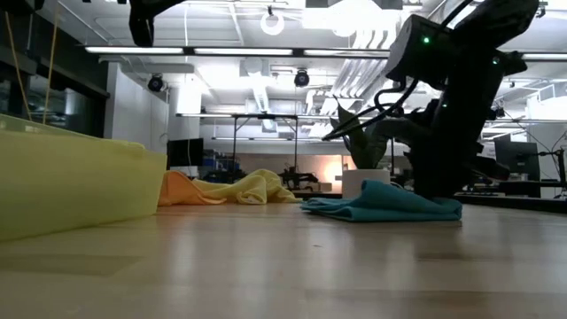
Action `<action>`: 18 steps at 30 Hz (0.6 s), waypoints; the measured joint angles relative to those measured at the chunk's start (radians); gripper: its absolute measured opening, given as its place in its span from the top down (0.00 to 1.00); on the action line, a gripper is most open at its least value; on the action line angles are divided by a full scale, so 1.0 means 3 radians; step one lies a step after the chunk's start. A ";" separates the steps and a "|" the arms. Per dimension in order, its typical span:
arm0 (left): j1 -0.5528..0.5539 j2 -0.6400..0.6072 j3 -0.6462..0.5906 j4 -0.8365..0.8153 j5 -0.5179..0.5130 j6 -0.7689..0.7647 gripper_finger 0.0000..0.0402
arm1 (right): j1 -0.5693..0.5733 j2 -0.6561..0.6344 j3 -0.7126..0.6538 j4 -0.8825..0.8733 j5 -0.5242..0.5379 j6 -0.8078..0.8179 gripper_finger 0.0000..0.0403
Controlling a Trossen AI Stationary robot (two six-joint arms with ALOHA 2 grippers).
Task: Fold microfiber towels
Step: Stack the blue microfiber cloth on top of the yellow microfiber cloth
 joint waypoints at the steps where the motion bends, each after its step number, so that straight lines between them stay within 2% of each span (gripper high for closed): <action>1: 0.0000 0.0000 0.0000 0.0000 -0.0037 -0.0001 0.63 | 0.0001 -0.0041 0.0014 -0.0044 -0.0032 -0.0053 0.96; 4: 0.0001 0.0001 0.0015 -0.0004 -0.0167 -0.0039 0.63 | 0.0013 -0.0265 0.0207 -0.0358 -0.0101 -0.0384 0.98; 9: 0.0118 0.0004 0.0234 -0.0120 -0.0069 0.0095 0.63 | 0.0027 -0.0464 0.0791 -0.0639 0.0024 -0.1523 0.99; 14: 0.0321 0.0081 0.0727 -0.1072 0.0304 0.0146 0.63 | 0.0113 -0.0366 0.1461 -0.0821 -0.0045 -0.2657 1.00; 18: 0.0438 0.0278 0.1096 -0.1800 0.0781 0.0214 0.58 | 0.0172 -0.0231 0.1878 -0.0858 -0.0073 -0.3255 1.00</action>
